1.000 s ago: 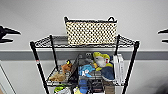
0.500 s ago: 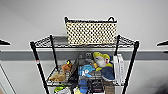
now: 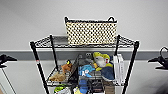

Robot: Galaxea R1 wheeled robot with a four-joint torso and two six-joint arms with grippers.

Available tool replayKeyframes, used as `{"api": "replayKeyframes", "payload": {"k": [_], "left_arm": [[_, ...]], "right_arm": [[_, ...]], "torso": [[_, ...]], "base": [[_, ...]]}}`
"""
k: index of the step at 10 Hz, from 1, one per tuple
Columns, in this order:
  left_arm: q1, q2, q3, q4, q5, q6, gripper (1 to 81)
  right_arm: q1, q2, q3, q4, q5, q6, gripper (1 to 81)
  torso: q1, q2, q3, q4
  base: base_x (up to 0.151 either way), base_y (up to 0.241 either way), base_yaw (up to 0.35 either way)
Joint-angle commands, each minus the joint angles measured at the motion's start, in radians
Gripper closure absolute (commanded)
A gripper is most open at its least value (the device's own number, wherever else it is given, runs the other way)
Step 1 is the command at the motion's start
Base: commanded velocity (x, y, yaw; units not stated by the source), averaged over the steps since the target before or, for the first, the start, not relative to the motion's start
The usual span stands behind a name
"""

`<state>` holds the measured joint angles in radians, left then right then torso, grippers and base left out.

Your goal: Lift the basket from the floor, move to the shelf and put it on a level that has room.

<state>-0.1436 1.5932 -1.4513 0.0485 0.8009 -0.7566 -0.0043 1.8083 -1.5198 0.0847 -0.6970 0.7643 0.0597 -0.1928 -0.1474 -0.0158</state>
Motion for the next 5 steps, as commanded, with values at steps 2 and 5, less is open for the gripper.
{"api": "replayKeyframes", "payload": {"k": [2, 5], "left_arm": [[0.253, 0.084, -0.02, 0.051, -0.172, 0.016, 1.0], [0.472, 0.137, -0.029, 0.086, -0.301, 0.017, 1.0]], "right_arm": [[-0.197, 0.091, -0.057, -0.011, 0.113, -0.063, 1.0], [-0.369, 0.152, -0.103, -0.01, 0.177, -0.121, 1.0]], "torso": [[0.0, 0.0, 0.0, 0.0], [0.0, 0.0, 0.0, 0.0]], "base": [[0.0, 0.0, 0.0], [0.0, 0.0, 0.0]]}}
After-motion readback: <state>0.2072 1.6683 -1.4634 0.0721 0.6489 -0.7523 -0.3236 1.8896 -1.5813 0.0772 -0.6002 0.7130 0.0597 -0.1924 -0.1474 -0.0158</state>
